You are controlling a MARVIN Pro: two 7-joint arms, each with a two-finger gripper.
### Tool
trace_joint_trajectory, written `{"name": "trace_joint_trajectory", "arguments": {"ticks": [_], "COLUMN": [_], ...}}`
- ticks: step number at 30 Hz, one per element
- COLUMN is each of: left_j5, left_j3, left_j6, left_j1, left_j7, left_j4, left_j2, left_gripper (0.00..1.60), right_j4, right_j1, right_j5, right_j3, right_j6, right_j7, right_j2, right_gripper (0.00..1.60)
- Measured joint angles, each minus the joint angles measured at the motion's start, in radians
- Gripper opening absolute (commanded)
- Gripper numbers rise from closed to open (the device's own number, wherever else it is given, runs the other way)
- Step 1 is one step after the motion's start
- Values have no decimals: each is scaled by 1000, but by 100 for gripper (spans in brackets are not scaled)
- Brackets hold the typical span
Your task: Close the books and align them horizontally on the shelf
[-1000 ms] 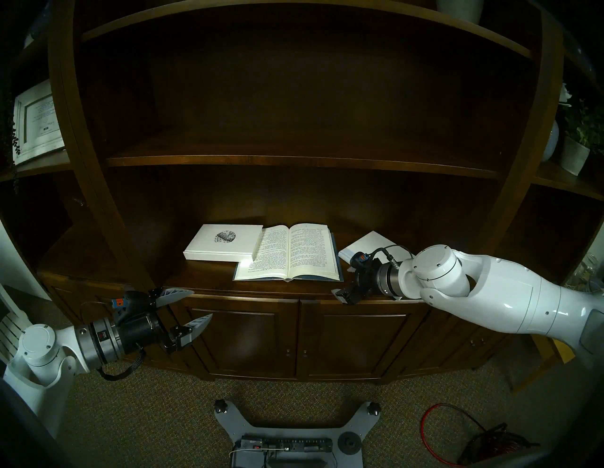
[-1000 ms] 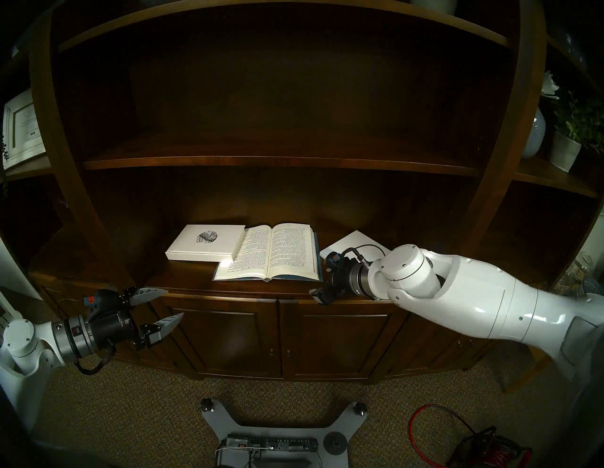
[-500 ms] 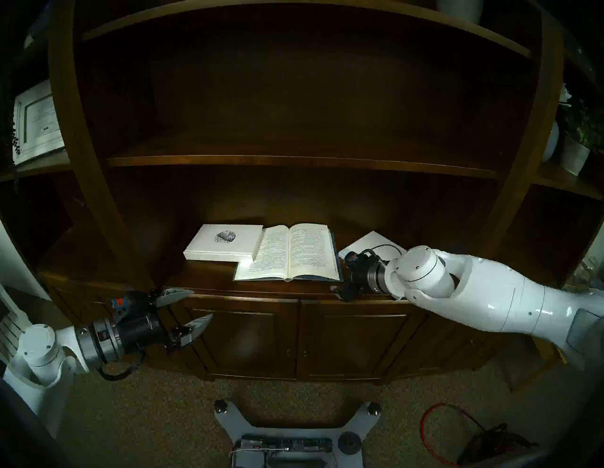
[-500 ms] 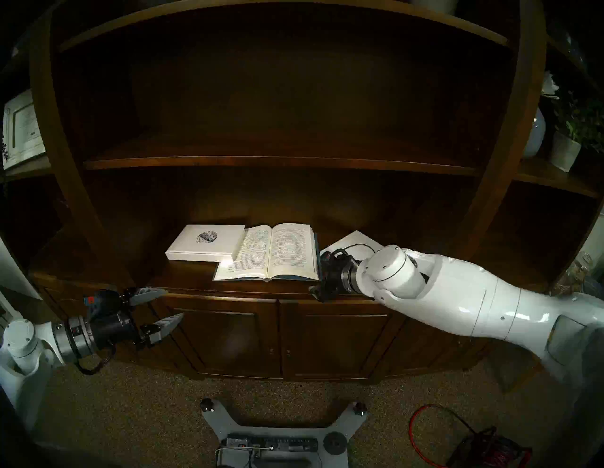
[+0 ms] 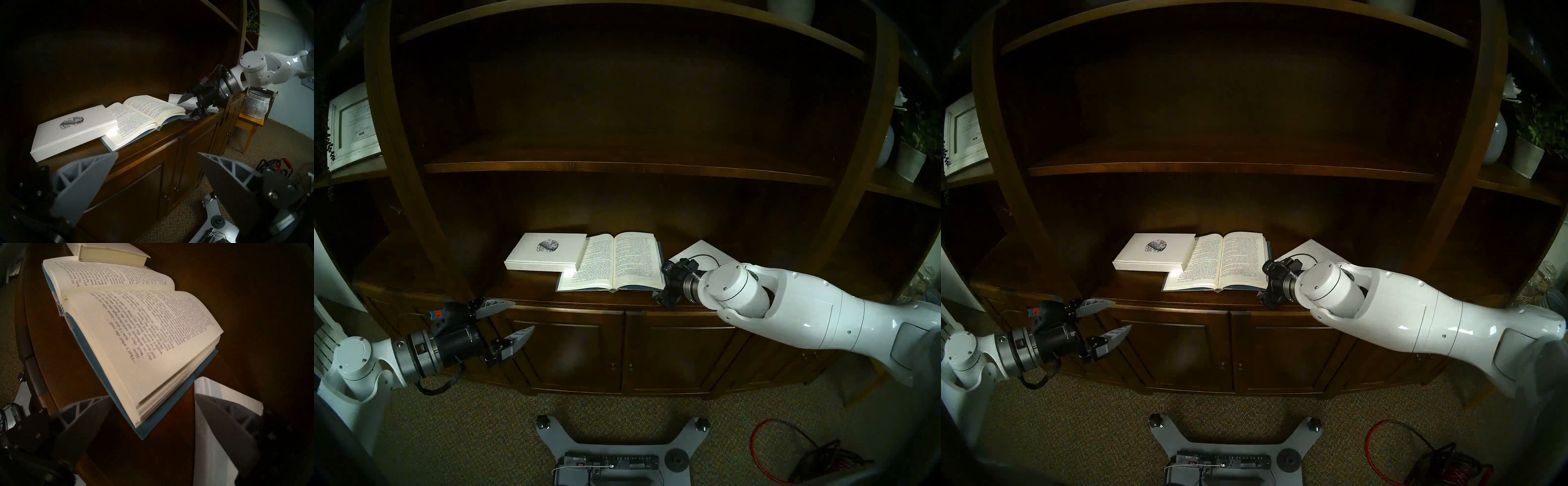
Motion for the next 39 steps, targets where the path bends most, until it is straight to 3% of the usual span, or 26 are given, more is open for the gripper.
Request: {"name": "trace_joint_trajectory", "arguments": {"ticks": [17,26,33,39], "left_j5": [0,0,0,0], "left_j3": [0,0,0,0], "left_j6": [0,0,0,0], "left_j1": [0,0,0,0], "left_j7": [0,0,0,0], "left_j4": [0,0,0,0], "left_j2": [0,0,0,0], "left_gripper": [160,160,160,160], "right_j4": [-144,-186,-179,-151], "right_j1": [-5,6,8,7], "right_j5": [15,93,97,60], "right_j3": [38,41,35,22], "right_j6": [-13,8,26,25], "right_j7": [-55,66,85,30], "right_j2": [90,130,121,86], "right_gripper": [160,160,160,160]}}
